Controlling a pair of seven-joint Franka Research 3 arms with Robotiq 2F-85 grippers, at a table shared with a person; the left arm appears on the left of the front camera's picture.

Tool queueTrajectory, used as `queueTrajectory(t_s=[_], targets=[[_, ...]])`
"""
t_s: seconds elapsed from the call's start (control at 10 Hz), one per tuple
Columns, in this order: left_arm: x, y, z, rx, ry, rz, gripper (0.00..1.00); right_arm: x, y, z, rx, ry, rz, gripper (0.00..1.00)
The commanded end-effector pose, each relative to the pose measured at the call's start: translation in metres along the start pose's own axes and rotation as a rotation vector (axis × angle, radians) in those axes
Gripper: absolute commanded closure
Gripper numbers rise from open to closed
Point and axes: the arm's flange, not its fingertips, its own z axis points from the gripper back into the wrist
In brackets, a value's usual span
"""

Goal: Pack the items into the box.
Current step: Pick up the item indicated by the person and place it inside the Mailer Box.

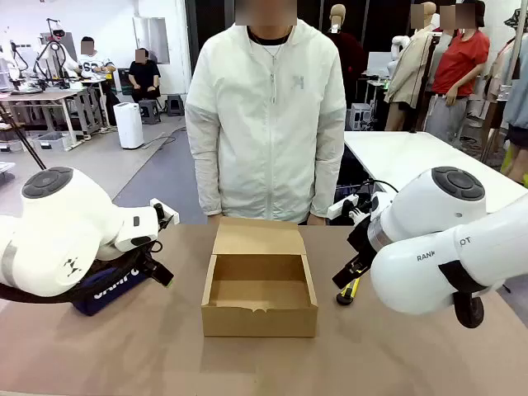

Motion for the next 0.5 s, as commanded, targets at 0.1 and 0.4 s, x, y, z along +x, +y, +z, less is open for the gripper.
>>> queueTrajectory(t_s=[0.1,0.4], targets=[[0.0001,0.0000,0.0001,0.000,0.000,0.000,0.00,0.0001,0.0000,0.0001,0.000,0.000,0.000,0.00],[0.0001,0.0000,0.0001,0.000,0.000,0.000,0.00,0.0001,0.0000,0.0001,0.000,0.000,0.000,0.00]])
